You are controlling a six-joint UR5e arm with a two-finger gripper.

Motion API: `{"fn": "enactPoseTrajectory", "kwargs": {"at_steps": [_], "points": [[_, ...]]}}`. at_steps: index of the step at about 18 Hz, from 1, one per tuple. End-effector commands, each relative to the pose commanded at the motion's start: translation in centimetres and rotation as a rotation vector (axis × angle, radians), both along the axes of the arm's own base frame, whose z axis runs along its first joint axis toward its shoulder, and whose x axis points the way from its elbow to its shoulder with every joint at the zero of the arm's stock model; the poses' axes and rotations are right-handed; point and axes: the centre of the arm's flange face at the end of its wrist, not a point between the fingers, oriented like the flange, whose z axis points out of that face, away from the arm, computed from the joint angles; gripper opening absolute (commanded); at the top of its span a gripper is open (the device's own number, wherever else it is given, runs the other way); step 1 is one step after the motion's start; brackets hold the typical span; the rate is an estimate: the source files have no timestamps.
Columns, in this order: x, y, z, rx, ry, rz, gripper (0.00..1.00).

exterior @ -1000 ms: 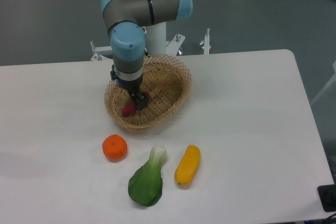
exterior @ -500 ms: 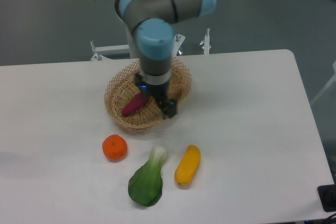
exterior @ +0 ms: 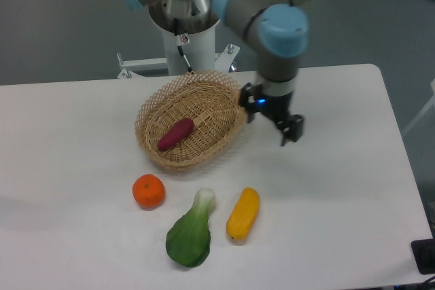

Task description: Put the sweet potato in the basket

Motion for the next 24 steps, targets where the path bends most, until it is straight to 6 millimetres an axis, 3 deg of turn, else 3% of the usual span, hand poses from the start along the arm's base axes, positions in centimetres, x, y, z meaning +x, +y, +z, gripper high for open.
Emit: {"fn": "enactPoseTrajectory", "kwargs": {"at_steps": [5,12,24], "points": [[-4.2,-2.3,-0.4,-0.002,0.009,0.017,1.0],[-7.1,-6.0,-1.4,-0.015,0.005,-0.022,1.0],[-7.2,-5.8,-2.0,-0.017,-0.002,-0.025,1.0]]}}
